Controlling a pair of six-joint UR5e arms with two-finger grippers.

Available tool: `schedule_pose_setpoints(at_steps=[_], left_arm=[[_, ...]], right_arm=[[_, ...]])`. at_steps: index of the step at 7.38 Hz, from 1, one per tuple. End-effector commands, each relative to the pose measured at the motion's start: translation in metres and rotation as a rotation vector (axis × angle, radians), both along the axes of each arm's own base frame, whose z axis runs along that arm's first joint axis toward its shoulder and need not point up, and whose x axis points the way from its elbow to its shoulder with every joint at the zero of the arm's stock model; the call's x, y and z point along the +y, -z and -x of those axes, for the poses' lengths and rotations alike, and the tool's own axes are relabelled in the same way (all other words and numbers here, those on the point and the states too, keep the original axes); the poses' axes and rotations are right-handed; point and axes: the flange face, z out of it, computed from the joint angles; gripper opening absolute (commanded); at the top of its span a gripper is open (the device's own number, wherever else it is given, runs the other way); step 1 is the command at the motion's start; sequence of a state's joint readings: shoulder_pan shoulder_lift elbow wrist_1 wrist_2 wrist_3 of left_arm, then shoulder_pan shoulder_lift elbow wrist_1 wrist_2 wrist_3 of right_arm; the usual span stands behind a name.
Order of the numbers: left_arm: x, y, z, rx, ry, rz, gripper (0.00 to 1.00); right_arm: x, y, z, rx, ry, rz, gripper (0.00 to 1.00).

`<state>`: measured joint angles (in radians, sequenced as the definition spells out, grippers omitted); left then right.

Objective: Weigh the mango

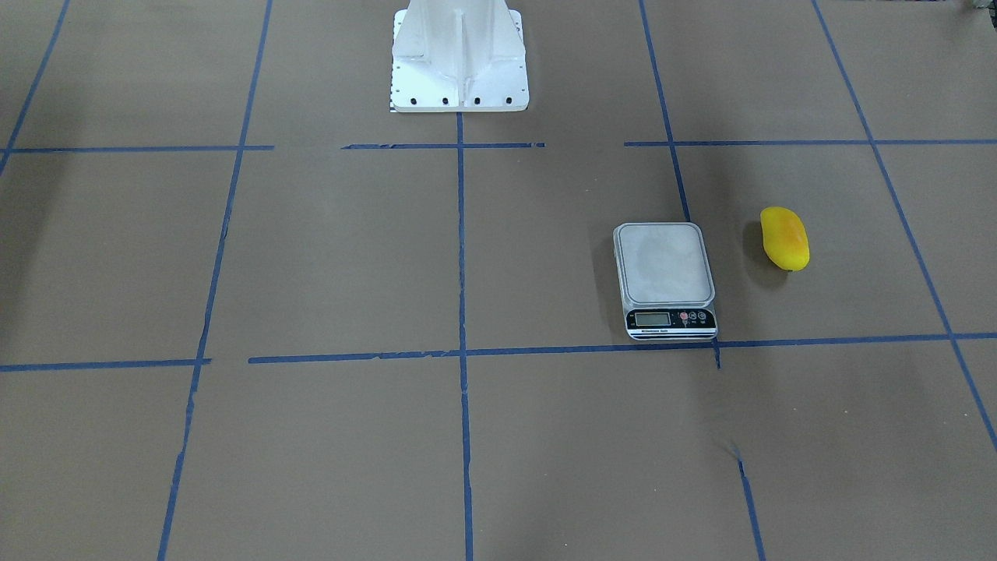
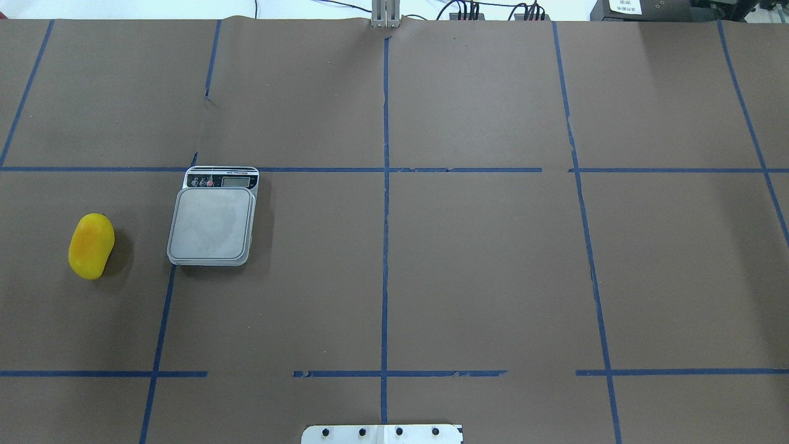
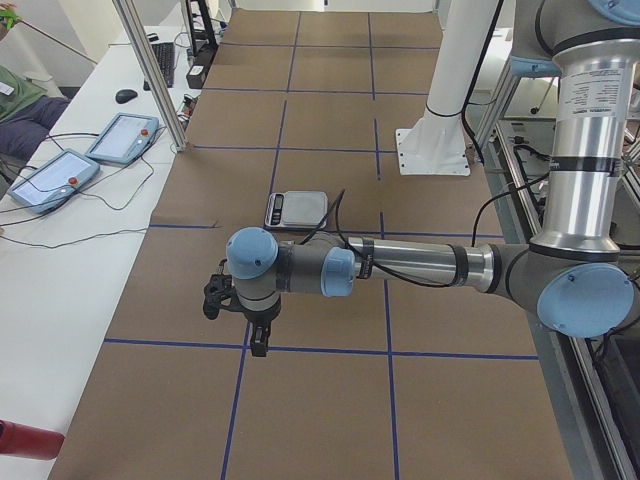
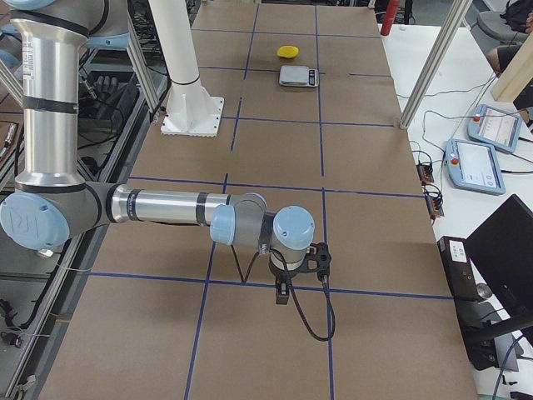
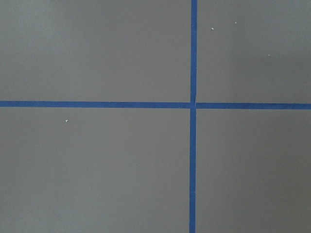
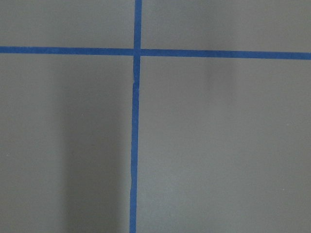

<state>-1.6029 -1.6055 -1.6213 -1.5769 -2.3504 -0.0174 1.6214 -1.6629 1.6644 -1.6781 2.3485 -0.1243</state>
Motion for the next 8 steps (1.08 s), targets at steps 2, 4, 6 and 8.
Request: schedule_pose_setpoints(at_steps=[2,4,6,8], left_arm=[[-0.020,0.085,-0.114,-0.019,0.075,0.033,1.00],[0.007,0.084,-0.193,0.067,0.101,0.040,1.00],[0.044,0.069,-0.228,0.153,0.103,0.004,1.00],[0.060,0.067,-0.282,0.114,0.058,0.008,1.00]], right_arm=[[0.000,0.000,0.000,0.000,0.000,0.000,1.00],[0.000,0.000,0.000,0.000,0.000,0.000,1.00],[0.000,0.000,0.000,0.000,0.000,0.000,1.00],[0.000,0.000,0.000,0.000,0.000,0.000,1.00]])
